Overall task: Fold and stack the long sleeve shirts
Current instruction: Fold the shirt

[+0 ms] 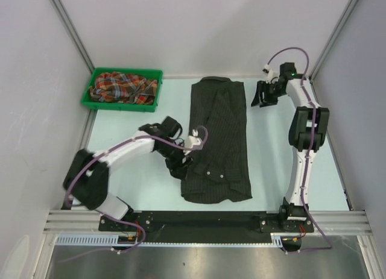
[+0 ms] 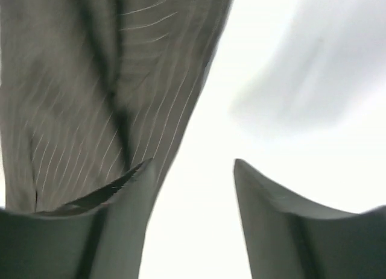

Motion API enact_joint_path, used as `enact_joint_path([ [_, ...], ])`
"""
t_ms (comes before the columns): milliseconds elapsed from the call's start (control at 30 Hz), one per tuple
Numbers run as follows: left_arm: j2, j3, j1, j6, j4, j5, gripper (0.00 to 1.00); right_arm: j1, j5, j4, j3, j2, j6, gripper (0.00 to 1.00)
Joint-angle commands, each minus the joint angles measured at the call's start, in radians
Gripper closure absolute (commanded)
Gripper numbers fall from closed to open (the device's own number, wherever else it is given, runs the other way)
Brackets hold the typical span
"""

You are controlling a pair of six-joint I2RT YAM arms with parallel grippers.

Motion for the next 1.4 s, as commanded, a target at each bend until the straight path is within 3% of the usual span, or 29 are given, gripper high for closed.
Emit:
enact_joint_path([
  [0, -0.325, 0.083, 0.032, 0.124, -0.044, 0.042, 0.15, -0.020, -0.071, -0.116, -0.033, -0.362, -0.247, 0.33],
  [33, -0.363, 0.087, 0.032, 0.164, -0.037, 0.025, 0.11, -0.017, -0.084, -0.112, -0.064, -0.413, -0.264, 0.11],
  [67, -0.397, 0.083, 0.032, 0.183, -0.008, 0.030, 0.05, -0.012, -0.128, -0.078, -0.137, -0.515, -0.284, 0.01],
  [133, -0.476, 0.055, 0.028, 0.223, 0.053, 0.069, 0.01, -0.008, -0.183, -0.012, -0.246, -0.609, -0.292, 0.00],
  [167, -0.496, 0.028, 0.022, 0.215, 0.129, 0.076, 0.00, -0.008, -0.227, 0.134, -0.402, -0.661, -0.274, 0.00],
  [233, -0.528, 0.003, 0.009, 0.213, 0.199, 0.106, 0.01, -0.015, -0.255, 0.264, -0.510, -0.786, -0.269, 0.00],
  [267, -0.519, -0.006, 0.003, 0.229, 0.205, 0.117, 0.00, -0.021, -0.409, 0.181, -0.543, -0.812, -0.377, 0.00],
  [300, -0.507, -0.009, -0.015, 0.250, 0.187, 0.107, 0.01, -0.011, -0.438, 0.104, -0.582, -0.862, -0.502, 0.00],
  [367, -0.478, -0.044, -0.043, 0.376, 0.113, 0.038, 0.01, 0.096, -0.338, -0.154, -0.645, -0.912, -0.870, 0.05],
  [467, -0.473, -0.162, -0.104, 0.540, 0.098, -0.022, 0.07, 0.155, -0.251, -0.169, -0.955, -1.100, -1.103, 0.14],
  [533, -0.476, -0.219, -0.214, 0.604, 0.125, -0.085, 0.16, 0.213, -0.191, -0.156, -1.171, -1.223, -1.191, 0.24],
  [600, -0.456, -0.287, -0.314, 0.625, 0.176, -0.152, 0.25, 0.314, -0.127, -0.151, -1.262, -1.268, -1.258, 0.29],
  [700, -0.434, -0.377, -0.379, 0.638, 0.263, -0.211, 0.27, 0.406, -0.069, -0.165, -1.368, -1.323, -1.330, 0.32],
  [833, -0.433, -0.497, -0.405, 0.660, 0.438, -0.274, 0.27, 0.432, 0.004, -0.162, -1.482, -1.372, -1.456, 0.32],
  [1033, -0.388, -0.543, -0.434, 0.678, 0.541, -0.329, 0.26, 0.520, 0.062, -0.003, -1.587, -1.371, -1.435, 0.32],
  [1133, -0.356, -0.549, -0.437, 0.694, 0.564, -0.346, 0.27, 0.584, 0.112, 0.086, -1.629, -1.361, -1.387, 0.38],
  [1367, -0.347, -0.566, -0.452, 0.681, 0.622, -0.331, 0.40, 0.687, 0.169, 0.232, -1.683, -1.351, -1.308, 0.45],
])
